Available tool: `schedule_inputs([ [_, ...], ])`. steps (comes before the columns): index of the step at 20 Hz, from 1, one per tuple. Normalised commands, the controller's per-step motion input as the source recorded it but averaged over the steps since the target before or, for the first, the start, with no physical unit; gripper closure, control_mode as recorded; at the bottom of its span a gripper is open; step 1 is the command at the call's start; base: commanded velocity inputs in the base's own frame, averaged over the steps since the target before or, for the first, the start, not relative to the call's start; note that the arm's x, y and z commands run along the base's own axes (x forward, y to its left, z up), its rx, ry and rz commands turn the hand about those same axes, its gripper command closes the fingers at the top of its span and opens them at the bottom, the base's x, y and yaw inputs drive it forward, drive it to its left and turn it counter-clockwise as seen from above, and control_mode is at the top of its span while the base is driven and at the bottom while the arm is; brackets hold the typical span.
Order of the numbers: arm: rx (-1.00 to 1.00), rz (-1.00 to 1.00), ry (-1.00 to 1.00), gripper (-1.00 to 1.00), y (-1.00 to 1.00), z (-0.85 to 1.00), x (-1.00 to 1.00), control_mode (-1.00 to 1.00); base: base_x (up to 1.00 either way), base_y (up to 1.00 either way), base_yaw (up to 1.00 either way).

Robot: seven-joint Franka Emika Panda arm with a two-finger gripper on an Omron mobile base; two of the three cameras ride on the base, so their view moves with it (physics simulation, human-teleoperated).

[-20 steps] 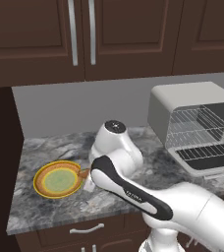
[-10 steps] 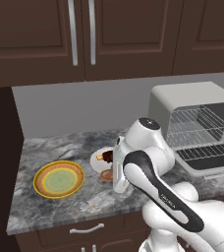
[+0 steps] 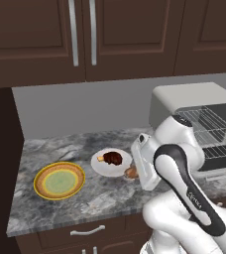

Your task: Open the toaster oven door. Place the baguette on the bottom rack in the toaster oven and place the steak on the top rack.

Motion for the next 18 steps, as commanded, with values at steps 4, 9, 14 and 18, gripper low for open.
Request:
schedule_inputs([
  [4, 0.00, 0.08, -0.04, 1.00, -0.50, 0.22, 0.00, -1.00, 0.00, 0.00, 0.00],
  [9, 0.01, 0.04, -0.01, 1.00, -0.52, 0.16, 0.00, -1.00, 0.00, 0.00, 0.00],
  [14, 0.01, 0.00, 0.00, 1.00, -0.58, 0.05, 0.00, -1.00, 0.00, 0.00, 0.00],
  [18, 0.02, 0.01, 0.00, 1.00, -0.61, 0.05, 0.00, -1.00, 0.00, 0.00, 0.00],
])
